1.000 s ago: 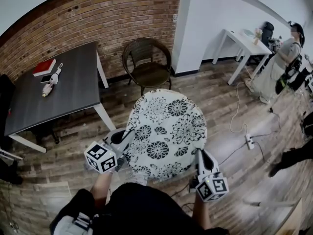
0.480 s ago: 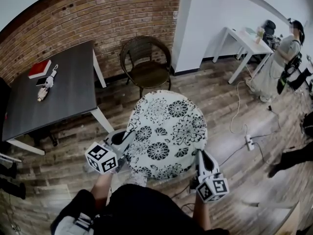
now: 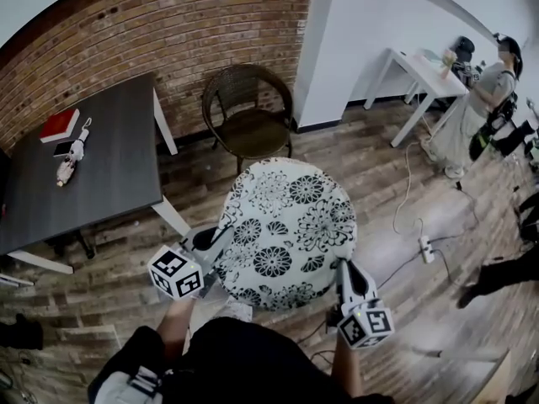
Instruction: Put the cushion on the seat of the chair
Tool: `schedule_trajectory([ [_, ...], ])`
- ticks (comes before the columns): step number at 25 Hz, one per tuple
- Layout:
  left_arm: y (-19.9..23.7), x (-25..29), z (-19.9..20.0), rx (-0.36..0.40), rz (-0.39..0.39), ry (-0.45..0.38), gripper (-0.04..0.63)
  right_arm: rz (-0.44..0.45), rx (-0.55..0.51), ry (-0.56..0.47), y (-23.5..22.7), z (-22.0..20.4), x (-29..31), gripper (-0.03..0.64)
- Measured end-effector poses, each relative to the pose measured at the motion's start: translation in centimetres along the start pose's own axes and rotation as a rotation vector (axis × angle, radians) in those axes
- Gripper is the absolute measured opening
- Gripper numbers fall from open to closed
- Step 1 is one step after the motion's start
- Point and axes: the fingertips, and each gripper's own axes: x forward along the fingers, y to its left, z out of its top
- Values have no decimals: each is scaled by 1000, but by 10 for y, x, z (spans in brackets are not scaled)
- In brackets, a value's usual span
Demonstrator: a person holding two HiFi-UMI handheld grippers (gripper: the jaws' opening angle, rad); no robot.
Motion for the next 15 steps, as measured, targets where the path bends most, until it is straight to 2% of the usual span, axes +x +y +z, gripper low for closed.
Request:
schedule_trajectory([
  [15, 7, 4, -5, -6, -52, -15, 15, -47, -41, -5, 6, -2, -7, 15],
])
